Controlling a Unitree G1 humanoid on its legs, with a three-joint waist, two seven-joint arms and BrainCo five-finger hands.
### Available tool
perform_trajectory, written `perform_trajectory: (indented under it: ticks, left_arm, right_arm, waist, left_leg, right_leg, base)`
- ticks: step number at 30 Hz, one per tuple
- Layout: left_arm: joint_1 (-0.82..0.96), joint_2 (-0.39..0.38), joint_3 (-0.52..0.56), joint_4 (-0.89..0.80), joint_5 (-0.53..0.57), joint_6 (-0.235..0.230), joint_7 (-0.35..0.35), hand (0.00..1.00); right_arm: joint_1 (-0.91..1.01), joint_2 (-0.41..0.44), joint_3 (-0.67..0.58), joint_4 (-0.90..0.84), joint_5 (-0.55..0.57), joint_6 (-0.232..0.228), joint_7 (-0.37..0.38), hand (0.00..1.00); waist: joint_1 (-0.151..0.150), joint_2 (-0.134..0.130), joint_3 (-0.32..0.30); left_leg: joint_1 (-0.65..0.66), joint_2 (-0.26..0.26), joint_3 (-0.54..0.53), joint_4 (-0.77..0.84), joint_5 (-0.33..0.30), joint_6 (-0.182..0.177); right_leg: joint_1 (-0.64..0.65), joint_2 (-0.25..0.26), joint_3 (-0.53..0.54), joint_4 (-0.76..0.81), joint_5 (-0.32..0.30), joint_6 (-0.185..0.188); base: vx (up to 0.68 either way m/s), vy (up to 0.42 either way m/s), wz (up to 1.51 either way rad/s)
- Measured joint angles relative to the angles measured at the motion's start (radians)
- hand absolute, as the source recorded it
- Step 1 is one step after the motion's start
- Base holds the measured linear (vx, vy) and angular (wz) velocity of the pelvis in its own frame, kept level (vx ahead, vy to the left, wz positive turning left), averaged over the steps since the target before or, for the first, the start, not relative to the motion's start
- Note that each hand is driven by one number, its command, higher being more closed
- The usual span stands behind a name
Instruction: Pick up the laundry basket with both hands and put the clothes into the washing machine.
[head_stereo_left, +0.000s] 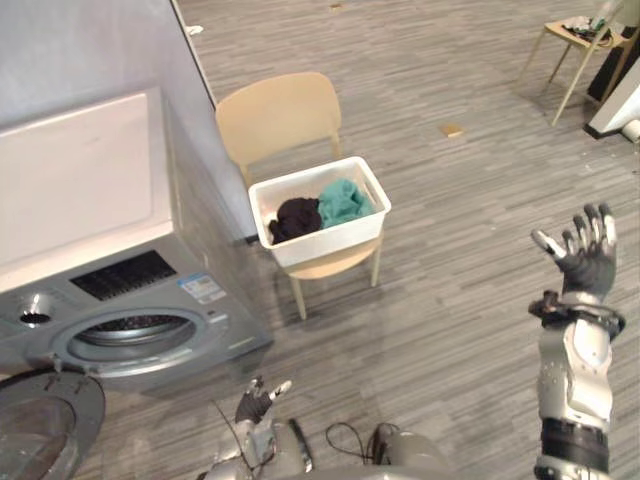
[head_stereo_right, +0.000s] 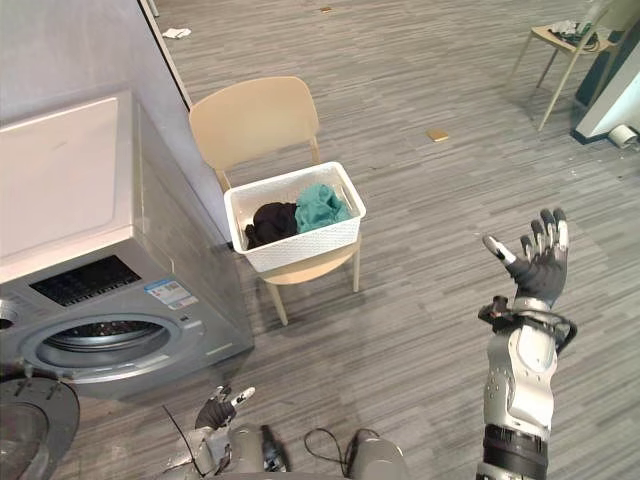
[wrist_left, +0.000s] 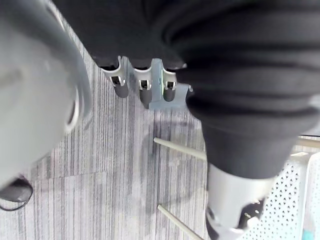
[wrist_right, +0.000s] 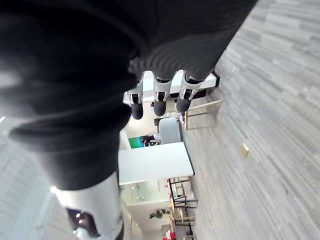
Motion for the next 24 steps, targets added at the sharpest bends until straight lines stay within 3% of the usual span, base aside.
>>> perform_trajectory:
  ticks: [1,2,3,7,10,13,17,19,20,21,23,24]
  left_arm:
    - [0.017,-0.001,0.002,0.004,0.0,0.0,0.001,0.0]
    - [0.019,-0.001,0.003,0.009,0.0,-0.001,0.0,0.0]
    - [0.011,0.002,0.006,0.036,-0.002,-0.003,0.002,0.0]
    - [-0.009,0.045,0.01,0.14,-0.023,0.002,0.002,0.0]
    - [-0.023,0.069,0.003,0.184,0.022,0.004,0.005,0.0]
    - [-0.035,0.082,0.006,0.227,0.056,0.002,0.023,0.0]
    - [-0.046,0.088,0.008,0.247,0.055,0.0,0.022,0.0]
    - [-0.046,0.1,0.01,0.246,0.053,-0.005,0.021,0.0]
    - [-0.045,0.115,0.012,0.244,0.052,-0.01,0.021,0.0]
    - [-0.051,0.112,0.021,0.256,0.052,-0.013,0.022,0.0]
    - [-0.043,0.075,0.037,0.254,0.05,-0.021,0.02,0.0]
    - [-0.043,0.066,0.045,0.255,0.05,-0.021,0.02,0.0]
  right_arm:
    - [-0.023,-0.026,0.022,0.001,-0.033,0.0,-0.001,0.0]
    - [-0.03,-0.035,0.034,0.002,-0.045,0.0,-0.003,0.0]
    - [-0.051,-0.036,0.064,0.011,-0.07,0.0,-0.005,0.0]
    - [-0.064,-0.036,0.086,0.018,-0.129,0.006,0.005,0.0]
    - [-0.064,-0.036,0.089,0.048,-0.165,0.014,0.01,0.0]
    - [-0.063,-0.077,0.134,0.083,-0.176,0.014,0.033,0.0]
    - [-0.078,-0.149,0.17,0.131,-0.237,0.02,0.065,0.0]
    - [-0.108,-0.177,0.201,0.171,-0.276,0.024,0.08,0.0]
    - [-0.126,-0.185,0.219,0.192,-0.291,0.025,0.089,0.0]
    - [-0.161,-0.211,0.253,0.243,-0.313,0.026,0.096,0.0]
    - [-0.2,-0.26,0.296,0.293,-0.33,0.033,0.101,0.0]
    - [-0.216,-0.271,0.309,0.306,-0.331,0.035,0.103,0.0]
  waist:
    - [0.008,0.022,-0.014]
    - [0.014,0.037,-0.025]
    - [0.017,0.01,-0.03]
    - [0.015,-0.049,-0.037]
    - [-0.004,-0.059,-0.041]
    - [-0.01,-0.079,-0.066]
    - [-0.009,-0.08,-0.065]
    - [-0.007,-0.104,-0.069]
    - [-0.005,-0.135,-0.073]
    - [0.0,-0.11,-0.072]
    - [0.023,-0.071,-0.078]
    - [0.023,-0.064,-0.077]
  left_leg:
    - [0.006,-0.015,-0.001,-0.092,0.039,-0.019]
    - [0.021,-0.018,0.006,-0.111,0.022,0.027]
    - [0.058,-0.056,0.007,-0.163,0.006,0.051]
    - [0.125,-0.137,-0.016,-0.233,-0.01,0.077]
    - [0.19,-0.159,-0.071,-0.295,-0.006,0.084]
    - [0.196,-0.148,-0.135,-0.31,-0.007,0.082]
    - [0.199,-0.109,-0.232,-0.293,-0.009,0.045]
    - [0.196,-0.116,-0.277,-0.263,-0.022,0.008]
    - [0.193,-0.131,-0.288,-0.246,-0.037,-0.016]
    - [0.183,-0.108,-0.321,-0.218,-0.051,-0.04]
    - [0.16,-0.054,-0.352,-0.239,-0.038,-0.075]
    - [0.157,-0.044,-0.364,-0.254,-0.029,-0.087]
  right_leg:
    - [0.007,0.005,0.001,0.012,-0.016,0.034]
    - [0.009,0.007,0.009,0.021,-0.026,0.049]
    - [0.026,-0.015,0.009,0.008,-0.034,0.061]
    - [0.072,-0.079,-0.031,0.054,-0.062,0.106]
    - [0.032,-0.102,-0.025,0.227,-0.066,0.085]
    - [-0.047,-0.103,0.035,0.245,-0.089,0.054]
    - [-0.124,-0.102,0.151,0.14,-0.054,0.077]
    - [-0.122,-0.113,0.182,0.047,0.062,0.073]
    - [-0.122,-0.128,0.192,0.019,0.169,0.09]
    - [-0.112,-0.114,0.174,0.034,0.138,0.144]
    - [-0.103,-0.063,0.13,0.0,0.14,0.125]
    - [-0.104,-0.054,0.117,-0.002,0.137,0.119]
  base:
    - [0.24,0.183,-0.14]
    - [0.22,0.179,0.01]
    - [0.17,0.131,0.06]
    - [0.21,0.086,0.31]
    - [0.2,0.006,0.53]
    - [0.17,-0.1,0.57]
    - [0.16,-0.225,0.78]
    - [0.12,-0.242,0.68]
    - [0.11,-0.312,0.57]
    - [0.11,-0.359,0.47]
    - [0.08,-0.336,0.25]
    - [0.04,-0.272,0.35]
